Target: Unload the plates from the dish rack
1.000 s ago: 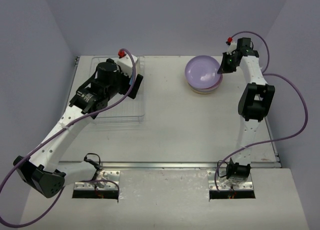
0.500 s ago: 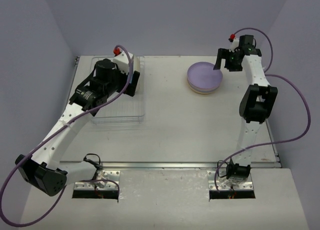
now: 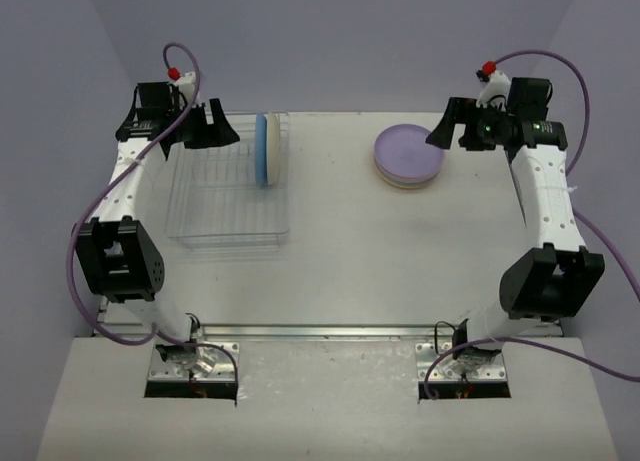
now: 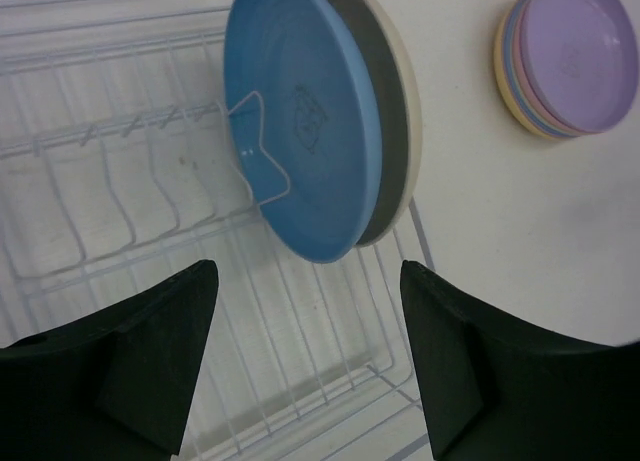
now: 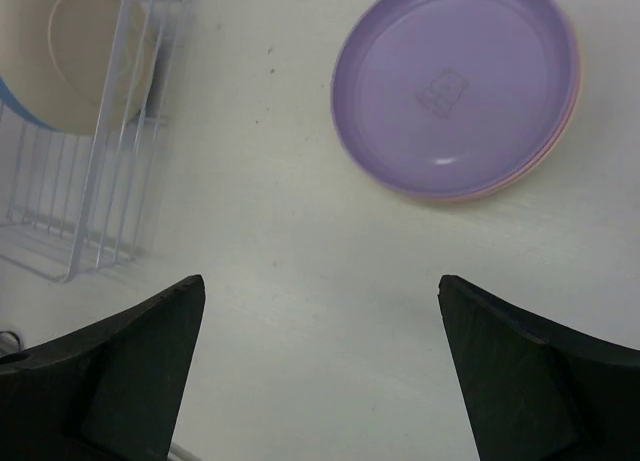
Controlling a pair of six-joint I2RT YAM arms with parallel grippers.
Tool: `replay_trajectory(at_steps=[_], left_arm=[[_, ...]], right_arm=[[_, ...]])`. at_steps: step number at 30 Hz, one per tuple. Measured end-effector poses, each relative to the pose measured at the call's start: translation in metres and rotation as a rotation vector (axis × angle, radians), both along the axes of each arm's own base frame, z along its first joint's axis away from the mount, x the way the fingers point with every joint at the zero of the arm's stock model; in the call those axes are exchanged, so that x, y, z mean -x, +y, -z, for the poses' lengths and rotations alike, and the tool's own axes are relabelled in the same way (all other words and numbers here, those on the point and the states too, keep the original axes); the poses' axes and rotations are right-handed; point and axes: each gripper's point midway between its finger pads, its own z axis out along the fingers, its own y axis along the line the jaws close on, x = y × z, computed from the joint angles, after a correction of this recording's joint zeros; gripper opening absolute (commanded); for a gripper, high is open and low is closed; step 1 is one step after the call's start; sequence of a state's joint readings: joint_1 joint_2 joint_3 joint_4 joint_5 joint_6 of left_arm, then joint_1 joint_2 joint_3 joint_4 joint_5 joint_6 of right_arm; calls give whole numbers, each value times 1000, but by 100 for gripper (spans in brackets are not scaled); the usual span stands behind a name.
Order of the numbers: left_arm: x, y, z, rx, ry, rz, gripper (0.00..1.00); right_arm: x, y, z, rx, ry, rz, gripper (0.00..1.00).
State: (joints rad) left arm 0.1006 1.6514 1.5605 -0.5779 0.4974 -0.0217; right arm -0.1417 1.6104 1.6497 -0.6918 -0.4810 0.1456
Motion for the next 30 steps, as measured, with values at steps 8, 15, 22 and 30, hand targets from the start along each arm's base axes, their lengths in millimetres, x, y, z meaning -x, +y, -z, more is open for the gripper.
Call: replay_trajectory(at_steps=[8,15,22,30], left_arm=[[-8,-37,25,217,81,204,56],[-21,-48,42,297,115,255,48],[-29,-52,51,342,128,279,45],[-34,-55,54,367,131,297,32]], right_arm=[[59,22,72,-107,184,-34,99],[70,28,68,-131,170,-47,99],[69,31,64,-153,161,-55,99],[70,32,63,-158,163,-55,99]])
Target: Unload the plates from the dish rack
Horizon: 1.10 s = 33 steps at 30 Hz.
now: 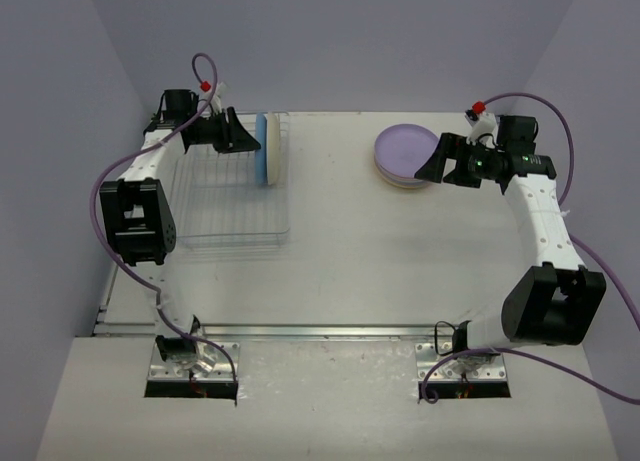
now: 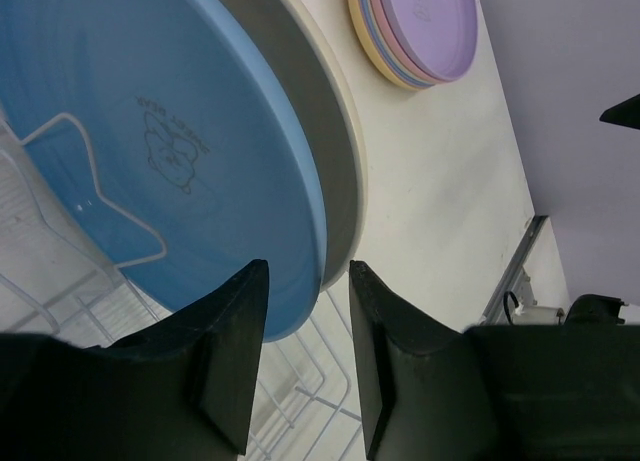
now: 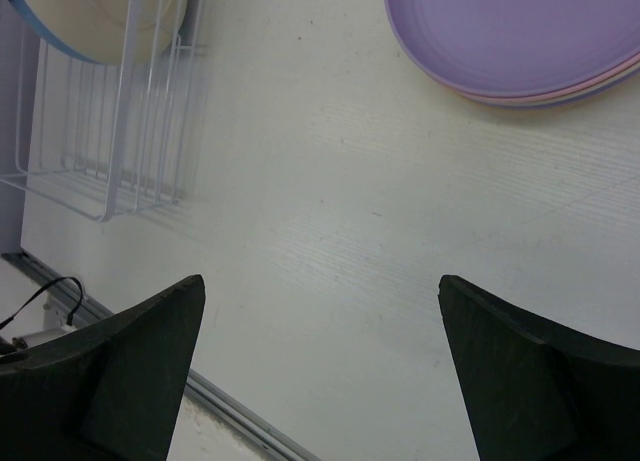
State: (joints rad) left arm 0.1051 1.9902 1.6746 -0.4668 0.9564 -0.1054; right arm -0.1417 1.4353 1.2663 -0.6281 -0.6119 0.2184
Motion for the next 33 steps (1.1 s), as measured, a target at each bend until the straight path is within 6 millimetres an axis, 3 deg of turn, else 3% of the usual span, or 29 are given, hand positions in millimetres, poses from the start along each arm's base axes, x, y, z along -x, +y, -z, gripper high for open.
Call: replay_trajectory(at_steps=[9,21,28,33], left_arm=[[0,-3,5,5,8,10,24],[0,-12,3,15,-2,31,2],[-3,-15,0,11,-24,38,0],[-7,-16,-14,26,-39,34,0]], right_arm=[[0,0,0,-2,2,2,99],[0,0,0,-3,2,1,99],[0,0,0,-3,1,1,99],[0,0,0,-4,2,1,99]])
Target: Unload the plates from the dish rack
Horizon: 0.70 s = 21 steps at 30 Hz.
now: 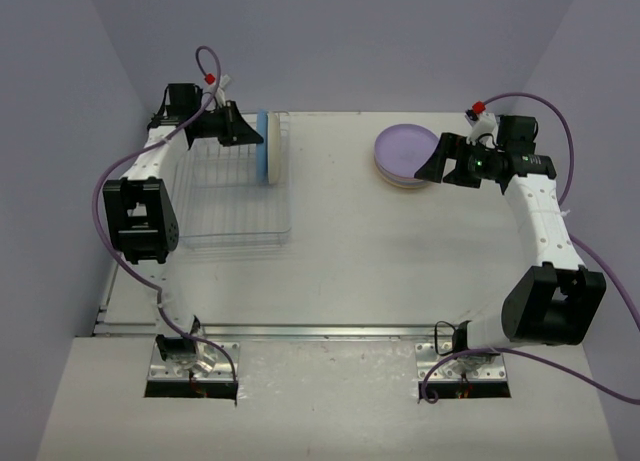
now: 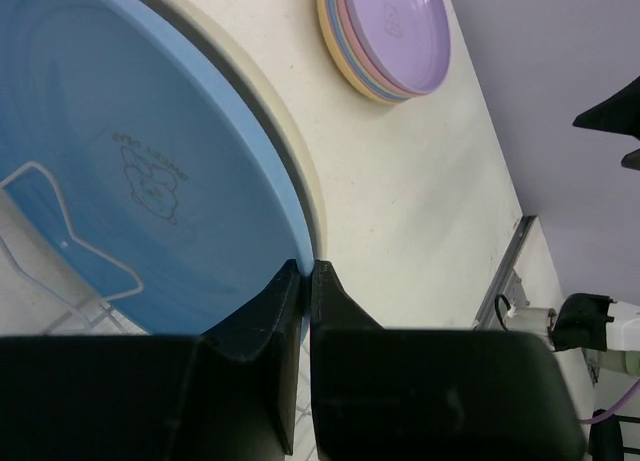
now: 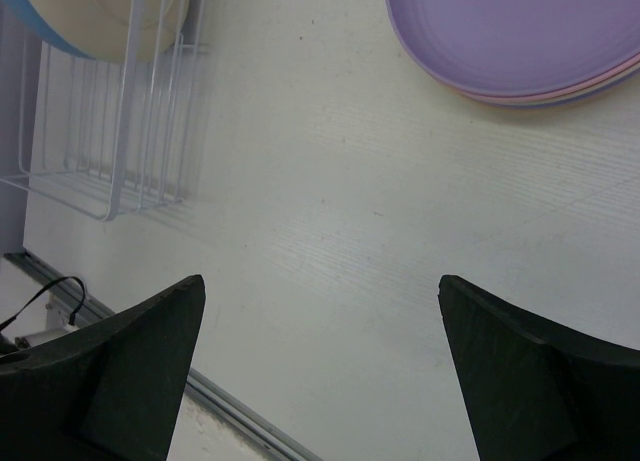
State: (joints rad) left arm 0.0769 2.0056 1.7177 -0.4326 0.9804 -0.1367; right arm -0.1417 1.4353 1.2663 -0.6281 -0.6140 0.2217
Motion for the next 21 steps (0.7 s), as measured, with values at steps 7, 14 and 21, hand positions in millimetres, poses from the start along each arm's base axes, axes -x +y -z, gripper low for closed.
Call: replay_trajectory(at_steps=[7,14,21], left_arm=[[-4,-2,-30,47,-36,15,0],[-2,-3,-74,191,-81,60,0],[17,-5,-143,250,-208,118,0]], right_arm=[[0,0,0,0,0,0,99],[0,0,0,-1,0,0,99],[0,1,-1,-9,2,-1,99]])
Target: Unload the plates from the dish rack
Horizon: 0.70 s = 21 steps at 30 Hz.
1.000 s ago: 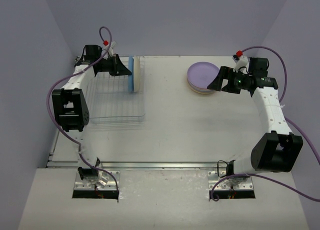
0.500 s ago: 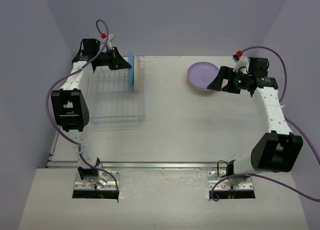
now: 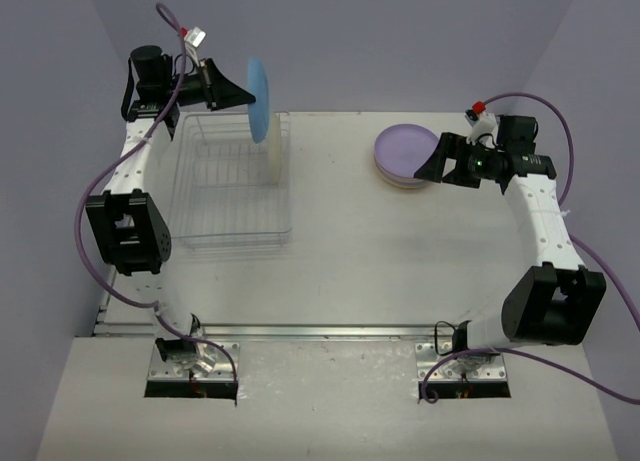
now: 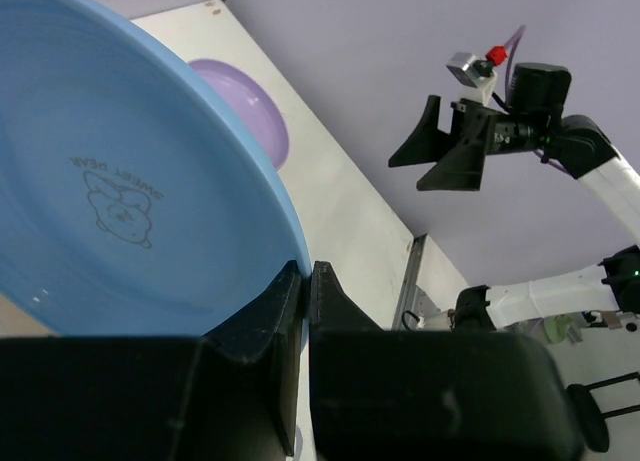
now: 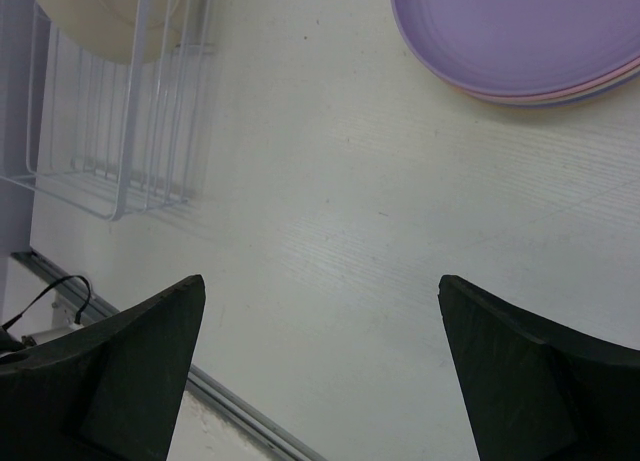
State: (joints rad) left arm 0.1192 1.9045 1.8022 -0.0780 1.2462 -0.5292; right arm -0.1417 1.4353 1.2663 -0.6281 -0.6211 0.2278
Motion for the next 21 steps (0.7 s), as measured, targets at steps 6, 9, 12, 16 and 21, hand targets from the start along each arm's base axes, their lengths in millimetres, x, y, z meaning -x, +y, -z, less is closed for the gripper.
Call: replay_trajectory(at_steps=[6,9,12,16,21], left_arm=[[18,-2,-46,-41,-137,10,0],[24,-7,-55,-122,-215,-22,0],[28,-27,-49,-284,-293,-78,0],[71,-106,-13,-533,-406,5,0],[167,-186,67,-888,-625,225,0]], right_arm=[[0,1,-1,-7,2,0,99],[0,2,-1,-12,4,1,99],[-1,2,-7,-17,-4,4,99],[-5,3,-22,-24,-31,5,99],[-7,3,-38,-27,-57,3,99]])
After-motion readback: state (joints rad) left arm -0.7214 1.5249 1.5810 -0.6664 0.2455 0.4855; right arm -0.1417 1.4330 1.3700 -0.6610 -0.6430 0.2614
